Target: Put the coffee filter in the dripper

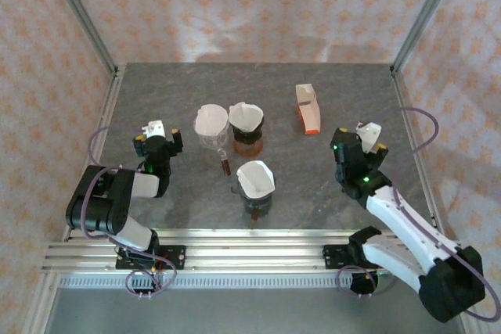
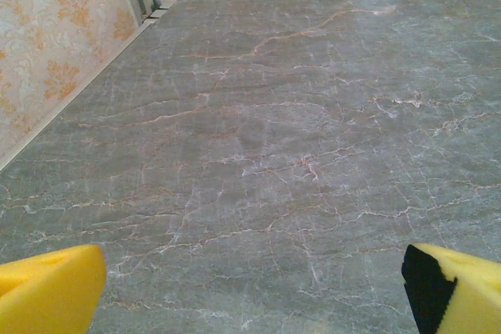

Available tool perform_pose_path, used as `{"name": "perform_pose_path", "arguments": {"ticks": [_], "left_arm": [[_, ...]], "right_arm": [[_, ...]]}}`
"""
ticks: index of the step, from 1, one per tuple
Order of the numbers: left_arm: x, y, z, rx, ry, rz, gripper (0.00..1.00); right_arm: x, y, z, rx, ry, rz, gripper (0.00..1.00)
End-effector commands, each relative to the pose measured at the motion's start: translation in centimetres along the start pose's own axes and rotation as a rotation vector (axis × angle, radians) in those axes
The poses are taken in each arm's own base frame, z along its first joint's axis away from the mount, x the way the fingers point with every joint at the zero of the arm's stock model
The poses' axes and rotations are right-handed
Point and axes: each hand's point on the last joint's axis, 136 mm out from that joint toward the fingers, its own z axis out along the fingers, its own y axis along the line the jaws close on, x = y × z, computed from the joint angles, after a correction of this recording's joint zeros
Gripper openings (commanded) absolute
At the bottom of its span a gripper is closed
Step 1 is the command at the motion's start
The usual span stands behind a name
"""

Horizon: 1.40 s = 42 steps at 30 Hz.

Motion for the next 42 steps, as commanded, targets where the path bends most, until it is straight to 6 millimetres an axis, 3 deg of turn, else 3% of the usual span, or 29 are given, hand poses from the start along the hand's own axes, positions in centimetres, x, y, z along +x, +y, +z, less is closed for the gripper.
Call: {"name": "perform_pose_path", "arguments": {"ticks": [1, 9, 14, 20, 25, 42], "left_arm": [[-1.4, 0.2, 0.0, -0.027, -0.047, -0.025, 1.0], [-1.4, 0.2, 0.0, -0.026, -0.047, -0.026, 1.0], [-1.4, 0.2, 0.0, -0.026, -0.047, -0.026, 1.0], [-1.4, 0.2, 0.0, -0.028, -0.047, -0.025, 1.0], [-1.4, 0.2, 0.0, -0.027, -0.047, -0.026, 1.0], [-1.5, 0.2, 0.0, -0.028, -0.048, -0.026, 1.0]], "right_arm": [[-0.9, 0.6, 2.6, -0.021, -0.056, -0.046, 1.0], [2.9, 1.1, 8.1, -0.074, -0.07, -0.015, 1.0], [3.2, 2.5, 9.7, -0.124, -0.062, -0.054, 1.0], [4.4, 2.6, 11.8, -0.141, 0.009, -0.031, 1.0], [5.4, 2.2, 11.7, -0.184, -0.023, 0.008, 1.0], [5.3, 1.8, 11.7, -0.164, -0.024, 0.02, 1.0]]}}
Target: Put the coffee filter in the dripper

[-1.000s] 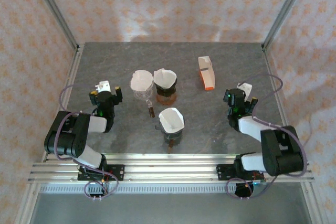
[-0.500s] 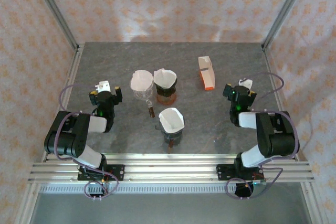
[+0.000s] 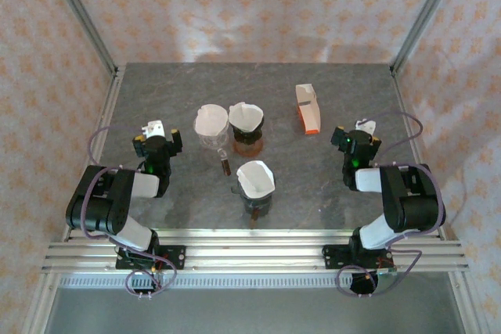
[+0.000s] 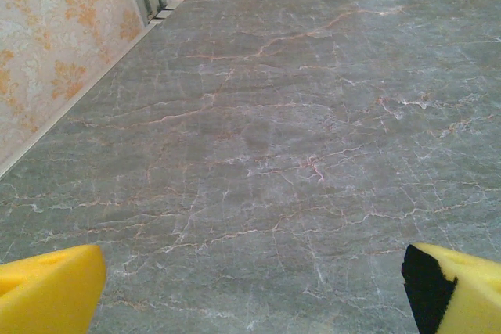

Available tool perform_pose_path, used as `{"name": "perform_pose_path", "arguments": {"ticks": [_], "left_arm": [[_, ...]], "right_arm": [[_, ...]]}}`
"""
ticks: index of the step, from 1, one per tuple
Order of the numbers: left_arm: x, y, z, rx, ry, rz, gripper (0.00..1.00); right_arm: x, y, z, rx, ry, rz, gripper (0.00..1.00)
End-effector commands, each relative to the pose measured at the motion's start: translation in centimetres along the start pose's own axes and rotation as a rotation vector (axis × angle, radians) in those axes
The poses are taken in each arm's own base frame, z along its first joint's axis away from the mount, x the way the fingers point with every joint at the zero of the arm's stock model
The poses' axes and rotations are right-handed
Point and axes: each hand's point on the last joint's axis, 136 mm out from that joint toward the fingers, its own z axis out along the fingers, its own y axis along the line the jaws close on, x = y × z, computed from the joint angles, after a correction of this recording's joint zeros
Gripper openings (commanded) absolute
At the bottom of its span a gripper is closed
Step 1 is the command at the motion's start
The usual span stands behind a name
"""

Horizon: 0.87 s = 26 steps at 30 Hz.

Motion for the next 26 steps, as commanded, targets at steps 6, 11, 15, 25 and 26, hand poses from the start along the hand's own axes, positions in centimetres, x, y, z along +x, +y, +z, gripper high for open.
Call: {"name": "perform_pose_path", "arguments": {"ticks": [6, 11, 15, 25, 26], "left_arm": [[-1.41, -0.03, 0.04, -0.013, -0.045, -0.026, 1.0], [-1.37, -0.03, 0.03, -0.013, -0.044, -0.026, 1.0], [-1.42, -0.04, 0.04, -0.013, -0.045, -0.026, 1.0], [-1.43, -0.04, 0.04, -0.013, -0.045, -0.025, 1.0], [-1.43, -0.02, 0.05, -0.014, -0.046, -0.026, 1.0]], "right_arm": [[-0.74, -0.27, -0.13, 0.005, -0.032, 0.021, 1.0], [-0.72, -0.26, -0.12, 0.004, -0.032, 0.021, 1.0], [-0.71, -0.24, -0.12, 0.003, -0.031, 0.02, 1.0], [-0.76, -0.18, -0.11, 0.002, -0.031, 0.02, 1.0], [-0.77, -0.23, -0.11, 0.003, -0.032, 0.021, 1.0]]}}
